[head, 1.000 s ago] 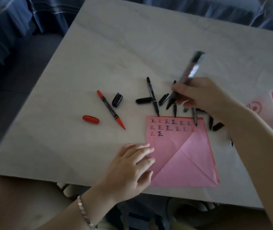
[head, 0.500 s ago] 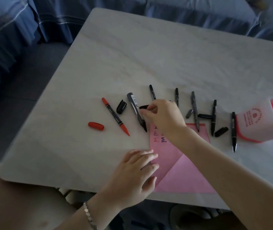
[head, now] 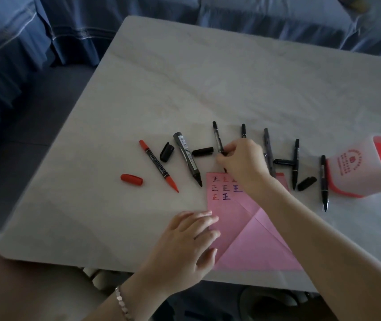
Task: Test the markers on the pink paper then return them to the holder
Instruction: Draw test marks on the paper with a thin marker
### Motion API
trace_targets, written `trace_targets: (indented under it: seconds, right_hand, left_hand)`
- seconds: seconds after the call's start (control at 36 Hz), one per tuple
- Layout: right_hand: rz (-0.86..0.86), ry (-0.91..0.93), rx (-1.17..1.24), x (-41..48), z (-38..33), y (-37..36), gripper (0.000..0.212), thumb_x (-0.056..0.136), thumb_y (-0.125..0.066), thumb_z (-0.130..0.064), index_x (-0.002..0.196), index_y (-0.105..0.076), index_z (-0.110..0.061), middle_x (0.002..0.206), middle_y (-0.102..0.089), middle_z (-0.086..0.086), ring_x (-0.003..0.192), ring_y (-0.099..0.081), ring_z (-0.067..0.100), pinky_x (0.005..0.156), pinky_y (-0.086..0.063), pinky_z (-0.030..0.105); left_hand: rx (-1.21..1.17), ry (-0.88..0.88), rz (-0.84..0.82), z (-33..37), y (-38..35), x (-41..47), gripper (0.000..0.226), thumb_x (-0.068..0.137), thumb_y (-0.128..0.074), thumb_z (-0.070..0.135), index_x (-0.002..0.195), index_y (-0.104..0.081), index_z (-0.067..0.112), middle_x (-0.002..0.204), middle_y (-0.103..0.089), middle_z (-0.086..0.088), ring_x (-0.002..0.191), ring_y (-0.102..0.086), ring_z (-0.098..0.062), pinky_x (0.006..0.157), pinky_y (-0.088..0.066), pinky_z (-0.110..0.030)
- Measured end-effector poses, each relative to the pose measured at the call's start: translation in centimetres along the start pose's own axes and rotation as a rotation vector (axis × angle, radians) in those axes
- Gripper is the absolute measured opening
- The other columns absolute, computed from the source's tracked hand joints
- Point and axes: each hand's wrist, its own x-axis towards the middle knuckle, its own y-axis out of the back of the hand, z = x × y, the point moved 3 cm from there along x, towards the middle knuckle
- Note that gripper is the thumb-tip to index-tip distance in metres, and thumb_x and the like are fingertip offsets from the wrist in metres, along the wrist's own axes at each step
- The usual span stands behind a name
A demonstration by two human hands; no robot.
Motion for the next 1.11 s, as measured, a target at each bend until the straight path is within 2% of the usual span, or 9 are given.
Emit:
trace_targets:
  seconds: [0.06,0.11,0.25,0.42,0.58,0.75,0.81,0.89,1.11]
  right_hand:
    - [-0.038,-0.071,0.201,-0.4,0.5,1.1,0.012,0.081,-0.063,-0.018,0.083,-0.07,-0.009,0.071,-0.069,0.007,0.057,-0.064,0.01,0.052,-0.052,0.028]
    - [-0.117,-0.19,0.432,-1.2,1.7,2.2,0.012,0.083,-0.062,-0.021,0.085,-0.07,-0.013,0.053,-0.053,-0.003,0.036,-0.042,0.006,0.039,-0.035,0.015]
    - [-0.129,-0.241,0.952,-4.3,4.5,4.2,0.014,0.087,-0.055,-0.013,0.081,-0.067,-0.009,0.059,-0.042,0.0,0.05,-0.034,0.006,0.042,-0.031,0.013]
    - [0.164,-0.025,0.767,-7.1,7.0,4.3,0.014,0.083,-0.058,-0.005,0.074,-0.05,-0.011,0.051,-0.054,0.0,0.046,-0.045,0.011,0.047,-0.04,0.02]
    - [0.166,0.097,0.675,-7.6,7.1,2.1,0.016,0.082,-0.06,-0.004,0.074,-0.057,-0.017,0.063,-0.066,0.001,0.057,-0.061,0.008,0.055,-0.048,0.015]
    - [0.223,0.012,0.646,-7.4,7.1,0.6,0.015,0.081,-0.065,-0.017,0.07,-0.064,-0.027,0.071,-0.068,0.005,0.071,-0.066,0.023,0.066,-0.053,0.034]
    - [0.268,-0.021,0.641,-7.2,7.2,0.4,0.015,0.08,-0.065,-0.022,0.065,-0.064,-0.023,0.061,-0.067,0.0,0.064,-0.066,0.019,0.061,-0.052,0.029]
    - [0.348,-0.065,0.642,-7.0,7.2,0.3,0.026,0.081,-0.064,-0.022,0.056,-0.058,-0.019,0.046,-0.061,-0.012,0.044,-0.055,0.0,0.046,-0.042,0.01]
    - [0.481,-0.026,0.49,-6.8,7.6,-0.7,0.042,0.081,-0.063,-0.012,0.045,-0.045,-0.025,0.039,-0.051,-0.017,0.039,-0.043,0.002,0.042,-0.03,0.009]
  left_hand:
    - [-0.009,-0.001,0.007,0.0,0.0,0.0,0.025,0.082,-0.054,0.034,0.101,-0.065,0.023,0.119,-0.062,0.006,0.119,-0.048,-0.007,0.104,-0.033,-0.028]
    - [-0.012,-0.004,0.017,0.0,-0.1,0.0,0.025,0.081,-0.054,0.034,0.1,-0.065,0.022,0.118,-0.063,0.005,0.118,-0.049,-0.008,0.103,-0.034,-0.029]
    - [-0.01,-0.005,0.01,0.1,-0.1,0.1,0.029,0.081,-0.053,0.033,0.106,-0.063,0.022,0.118,-0.063,0.005,0.117,-0.05,-0.009,0.103,-0.035,-0.028]
    - [0.069,0.018,-0.091,0.3,0.2,0.2,0.032,0.083,-0.043,0.041,0.111,-0.057,0.031,0.118,-0.061,0.009,0.115,-0.051,-0.008,0.102,-0.034,-0.026]
    - [0.185,0.027,-0.118,0.9,0.7,0.8,0.034,0.082,-0.041,0.043,0.104,-0.064,0.032,0.112,-0.063,0.006,0.108,-0.053,-0.011,0.095,-0.044,-0.03]
    - [0.228,0.014,-0.098,1.8,0.5,1.3,0.017,0.07,-0.063,0.033,0.084,-0.068,0.025,0.106,-0.063,-0.003,0.103,-0.056,-0.019,0.092,-0.045,-0.034]
    - [0.238,0.03,-0.091,2.2,0.4,1.6,0.019,0.066,-0.069,0.033,0.083,-0.067,0.023,0.107,-0.063,-0.004,0.103,-0.056,-0.02,0.099,-0.04,-0.035]
    - [0.188,0.014,-0.064,2.9,0.0,2.2,0.032,0.075,-0.049,0.038,0.097,-0.064,0.021,0.116,-0.061,-0.004,0.11,-0.049,-0.018,0.103,-0.027,-0.03]
    - [0.102,-0.011,-0.127,2.5,-2.3,2.1,0.052,0.081,-0.047,0.045,0.128,-0.052,0.022,0.137,-0.05,-0.001,0.128,-0.041,-0.022,0.11,-0.018,-0.034]
